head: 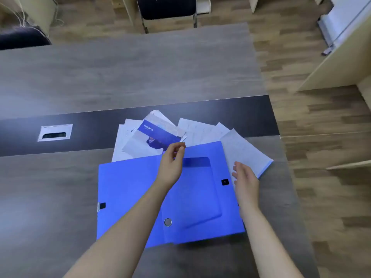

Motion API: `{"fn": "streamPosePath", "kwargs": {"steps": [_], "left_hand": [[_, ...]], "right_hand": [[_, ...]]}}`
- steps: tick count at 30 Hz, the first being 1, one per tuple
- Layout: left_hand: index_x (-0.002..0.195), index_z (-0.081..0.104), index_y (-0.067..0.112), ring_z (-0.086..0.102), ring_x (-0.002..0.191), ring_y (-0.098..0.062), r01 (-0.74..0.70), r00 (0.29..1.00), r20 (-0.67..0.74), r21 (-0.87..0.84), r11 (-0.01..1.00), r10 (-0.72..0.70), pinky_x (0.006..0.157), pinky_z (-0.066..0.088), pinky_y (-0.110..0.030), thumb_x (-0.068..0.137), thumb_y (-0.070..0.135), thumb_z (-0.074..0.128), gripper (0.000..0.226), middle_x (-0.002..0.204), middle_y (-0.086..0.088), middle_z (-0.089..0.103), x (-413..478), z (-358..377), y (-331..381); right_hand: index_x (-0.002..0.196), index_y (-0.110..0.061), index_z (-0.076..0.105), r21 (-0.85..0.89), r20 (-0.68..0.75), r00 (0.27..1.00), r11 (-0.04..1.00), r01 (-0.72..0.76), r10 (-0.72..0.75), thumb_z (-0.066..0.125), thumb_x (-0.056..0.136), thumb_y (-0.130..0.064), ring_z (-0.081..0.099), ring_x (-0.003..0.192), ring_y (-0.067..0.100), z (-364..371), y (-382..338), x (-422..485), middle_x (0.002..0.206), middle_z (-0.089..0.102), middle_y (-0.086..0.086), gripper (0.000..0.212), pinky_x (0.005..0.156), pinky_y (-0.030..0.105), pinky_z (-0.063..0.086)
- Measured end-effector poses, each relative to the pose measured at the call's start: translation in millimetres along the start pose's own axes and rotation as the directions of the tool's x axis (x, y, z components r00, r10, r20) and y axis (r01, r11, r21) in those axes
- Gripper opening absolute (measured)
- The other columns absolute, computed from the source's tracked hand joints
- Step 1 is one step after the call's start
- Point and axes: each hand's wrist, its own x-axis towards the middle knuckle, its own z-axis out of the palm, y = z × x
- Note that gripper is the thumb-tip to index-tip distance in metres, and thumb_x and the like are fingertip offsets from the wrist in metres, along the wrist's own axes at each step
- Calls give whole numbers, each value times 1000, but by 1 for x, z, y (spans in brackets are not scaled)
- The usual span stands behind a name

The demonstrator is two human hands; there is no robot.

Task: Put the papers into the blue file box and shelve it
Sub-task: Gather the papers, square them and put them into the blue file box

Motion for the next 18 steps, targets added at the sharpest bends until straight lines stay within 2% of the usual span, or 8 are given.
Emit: {"fn": "streamPosePath", "kwargs": {"steps": [2, 4, 6, 8, 11, 13, 16, 18], "left_hand": [[134, 63, 22, 59, 123, -16, 37, 999, -3, 89, 995, -37, 94, 45, -24, 110, 30, 49, 29, 134, 6, 66, 22, 3, -6], [139, 61, 21, 58, 127, -18, 74, 997, 18, 179, 981, -79, 99, 48, -29, 110, 31, 48, 33, 139, 3, 63, 43, 5, -16], [141, 60, 20, 58, 129, -23, 76, 996, 16, 325, 943, -86, 111, 45, -41, 109, 30, 46, 36, 141, -1, 64, 60, 9, -29], [139, 63, 21, 60, 124, -28, 42, 998, 8, 519, 854, -54, 114, 36, -46, 108, 30, 46, 36, 132, -3, 68, 74, 12, -39], [127, 70, 24, 57, 113, -30, 21, 1000, -9, 672, 740, -20, 105, 28, -42, 108, 31, 41, 35, 113, -3, 70, 85, 16, -46], [111, 74, 23, 53, 102, -29, 26, 1000, -14, 713, 701, -23, 95, 25, -38, 107, 31, 40, 35, 100, -3, 68, 86, 19, -48], [93, 74, 18, 58, 98, -32, 52, 990, 57, 699, 713, -128, 88, 40, -38, 102, 33, 43, 35, 89, -5, 72, 87, 22, -55], [93, 73, 18, 64, 98, -33, 69, 983, 89, 631, 773, -161, 86, 55, -45, 97, 35, 47, 31, 98, -6, 73, 85, 22, -59]], "right_hand": [[107, -14, 67, -55, -108, 993, 997, -47, 41, 52, 106, -33, 58, 89, 27, -3, 9, 14, 103, 64, 6, 25, 86, 43, 56], [104, -8, 65, -84, -182, 981, 993, -77, 61, 52, 105, -32, 49, 76, 33, -11, 29, 31, 103, 58, 16, 27, 68, 35, 46], [119, -15, 68, -138, -235, 968, 983, -122, 88, 54, 104, -36, 61, 90, 22, -13, 40, 43, 129, 57, 9, 29, 70, 34, 46], [138, -19, 59, -160, -280, 946, 964, -211, 161, 56, 104, -40, 58, 111, 27, -11, 44, 53, 144, 44, 9, 40, 80, 39, 45], [149, -18, 46, -118, -336, 911, 949, -292, 238, 61, 103, -37, 56, 122, 34, -3, 49, 65, 149, 38, 12, 52, 85, 43, 46], [146, -16, 44, -50, -364, 901, 961, -272, 236, 63, 101, -32, 59, 115, 34, 0, 49, 72, 138, 48, 10, 51, 83, 42, 48], [141, -12, 43, -3, -313, 925, 973, -229, 217, 62, 101, -21, 61, 87, 24, 4, 47, 87, 111, 61, 4, 45, 72, 34, 49], [137, -11, 50, -78, -260, 948, 975, -208, 182, 63, 101, -16, 59, 81, 18, 10, 40, 95, 111, 64, 6, 38, 64, 30, 47]]}}
